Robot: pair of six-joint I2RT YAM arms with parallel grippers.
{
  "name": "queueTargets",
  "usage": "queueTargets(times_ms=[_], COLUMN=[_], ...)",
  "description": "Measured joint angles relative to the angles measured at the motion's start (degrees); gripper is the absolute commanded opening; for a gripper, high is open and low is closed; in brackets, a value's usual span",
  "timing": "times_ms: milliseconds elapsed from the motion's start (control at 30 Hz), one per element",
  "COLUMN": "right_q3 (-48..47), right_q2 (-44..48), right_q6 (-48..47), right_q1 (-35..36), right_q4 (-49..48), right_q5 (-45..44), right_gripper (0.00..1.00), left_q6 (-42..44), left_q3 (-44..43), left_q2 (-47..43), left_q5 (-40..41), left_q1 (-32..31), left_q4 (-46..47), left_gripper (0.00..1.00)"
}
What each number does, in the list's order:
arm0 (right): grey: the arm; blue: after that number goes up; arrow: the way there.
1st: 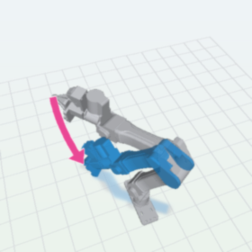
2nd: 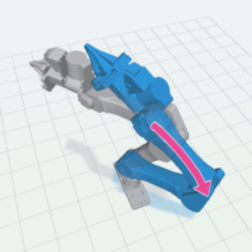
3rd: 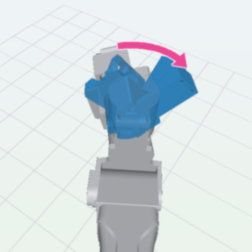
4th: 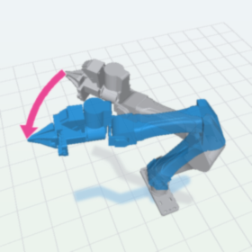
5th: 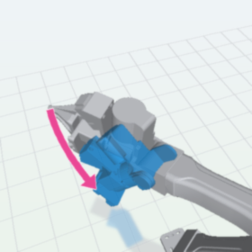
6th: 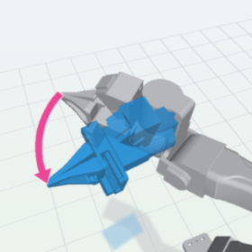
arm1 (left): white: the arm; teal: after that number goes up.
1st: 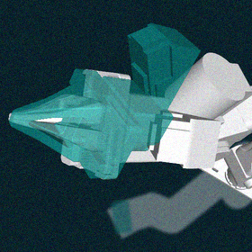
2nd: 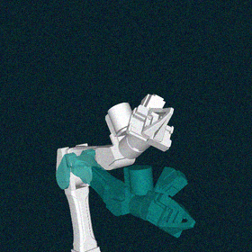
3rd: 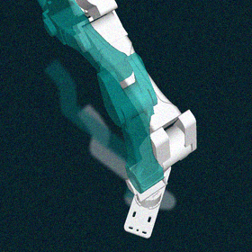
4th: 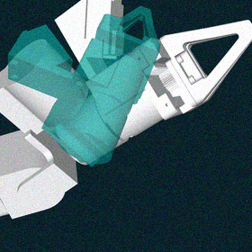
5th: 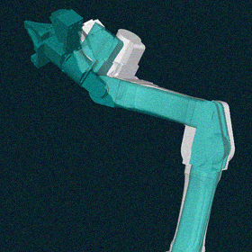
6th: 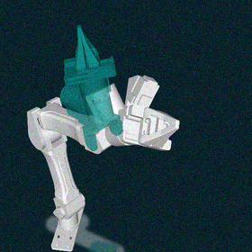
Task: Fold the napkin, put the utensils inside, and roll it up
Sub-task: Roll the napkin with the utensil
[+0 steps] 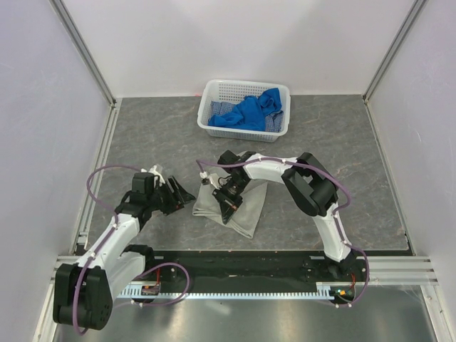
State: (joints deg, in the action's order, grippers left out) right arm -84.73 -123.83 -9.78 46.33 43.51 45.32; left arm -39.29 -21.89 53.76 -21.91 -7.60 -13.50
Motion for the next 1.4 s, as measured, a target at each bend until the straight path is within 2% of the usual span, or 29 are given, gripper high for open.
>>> queueTargets(times_ms=[167, 367, 567, 800, 1100, 1267, 1400], right_q3=[-0.68, -0.83, -0.83, -0.81, -0.76, -0.46, -0.28], right_q2=[-2.19, -3.65, -3.67, -3.67, -3.67, -3.67, -3.67], right_q6=[-0.15, -0.11, -0.17, -0.13, -0.07, 0.31, 0.68], right_q1=[-1.31, -2.64, -2.71, -2.73, -2.73, -2.84, -2.91], right_q4=[0.94, 1.29, 1.46, 1.42, 1.36, 0.96, 0.7], right_q5=[4.09, 7.48, 7.56, 7.56, 7.54, 7.67, 7.85], right_gripper=[0.0, 0.0, 0.0, 0.0, 0.0, 0.0, 0.0], left_q6=[-0.09, -0.98, -2.36, -10.49, -17.68, -18.84, -18.88], left_q3=[0.0, 0.0, 0.26, 5.31, 9.35, 11.58, 13.31], left_q2=[-1.81, -3.98, 0.2, 7.37, 15.5, 17.11, 16.06], left_q5=[-3.19, -10.99, -17.0, -21.46, -20.31, -16.22, -9.75], left_q1=[-1.79, -6.45, -11.37, -12.17, -12.2, -12.13, -12.13], left_q4=[-2.78, -6.14, -5.38, 12.85, 36.59, 42.62, 44.3], left_gripper=[0.66, 0.69, 0.7, 0.7, 0.71, 0.74, 0.75])
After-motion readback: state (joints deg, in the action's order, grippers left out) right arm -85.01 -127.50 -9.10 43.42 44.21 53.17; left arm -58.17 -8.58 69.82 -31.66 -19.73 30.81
